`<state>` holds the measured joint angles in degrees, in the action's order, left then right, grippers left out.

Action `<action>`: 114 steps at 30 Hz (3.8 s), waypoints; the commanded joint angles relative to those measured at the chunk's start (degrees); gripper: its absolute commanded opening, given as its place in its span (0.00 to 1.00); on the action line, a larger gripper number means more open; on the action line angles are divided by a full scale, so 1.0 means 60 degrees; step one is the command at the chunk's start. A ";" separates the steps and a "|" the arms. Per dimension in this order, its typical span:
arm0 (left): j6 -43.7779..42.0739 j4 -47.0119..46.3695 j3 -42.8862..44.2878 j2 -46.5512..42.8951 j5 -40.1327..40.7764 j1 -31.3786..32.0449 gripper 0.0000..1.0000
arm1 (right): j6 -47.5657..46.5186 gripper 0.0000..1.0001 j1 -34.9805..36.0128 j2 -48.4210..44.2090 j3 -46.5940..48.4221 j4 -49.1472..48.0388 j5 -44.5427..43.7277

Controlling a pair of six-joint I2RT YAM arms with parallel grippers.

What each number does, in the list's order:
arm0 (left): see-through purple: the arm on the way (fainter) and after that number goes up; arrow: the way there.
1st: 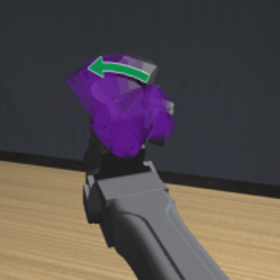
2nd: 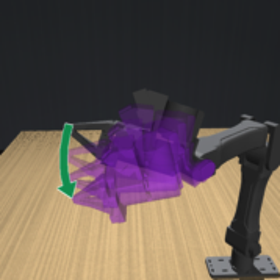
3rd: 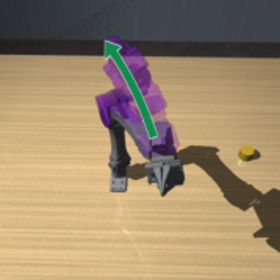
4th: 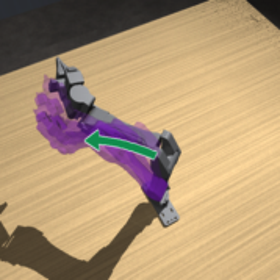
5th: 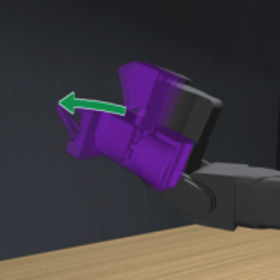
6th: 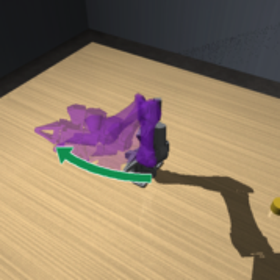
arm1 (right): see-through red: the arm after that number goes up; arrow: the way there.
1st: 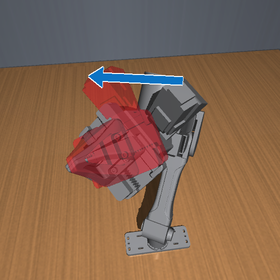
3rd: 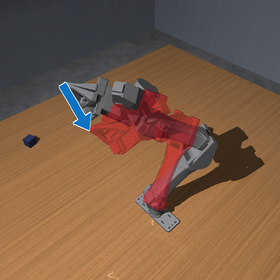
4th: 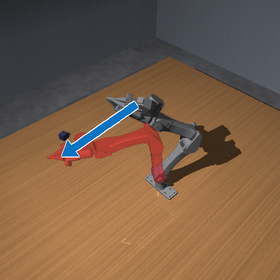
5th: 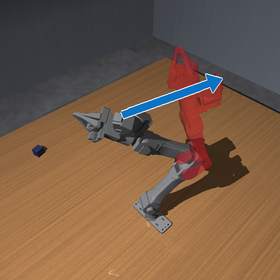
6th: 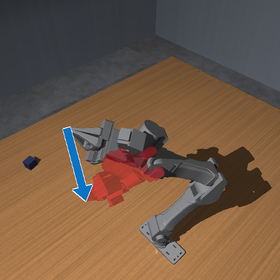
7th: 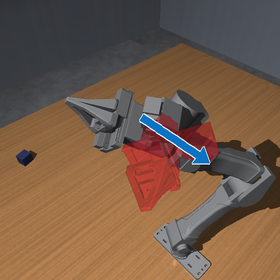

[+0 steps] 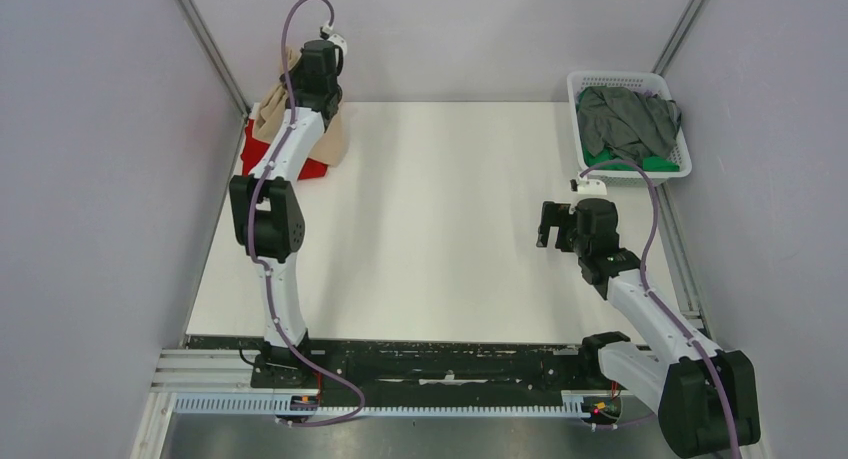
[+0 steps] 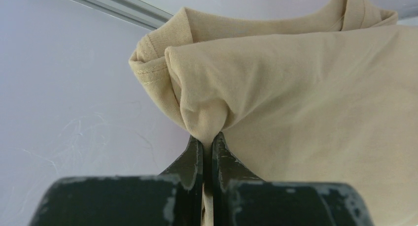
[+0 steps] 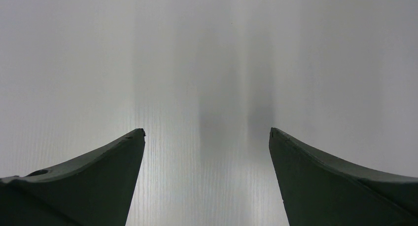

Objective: Fold and stack the t-shirts
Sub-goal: Put the neatly folded tshirt into the corner of the board with the left arm, then reset both arms

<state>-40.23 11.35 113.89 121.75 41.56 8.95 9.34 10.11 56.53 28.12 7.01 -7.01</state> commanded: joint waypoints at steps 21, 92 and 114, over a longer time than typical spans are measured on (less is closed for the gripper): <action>-0.0465 -0.0376 -0.0125 0.0492 -0.0406 -0.0999 0.02 | -0.0166 0.98 -0.0030 0.0458 0.0453 0.0183 -0.0621; 0.8213 0.1536 -0.4174 0.0288 -0.9547 -0.2059 1.00 | -0.0045 0.98 -0.0029 0.0109 -0.0070 -0.0215 0.0346; 1.0368 0.0047 -0.8758 -0.7259 -0.7049 0.0347 1.00 | 0.0669 0.98 -0.0030 -0.1595 -0.0597 -0.0458 -0.0954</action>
<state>15.51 16.51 73.89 90.08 -10.26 4.12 11.09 10.11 49.93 26.70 7.07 -8.69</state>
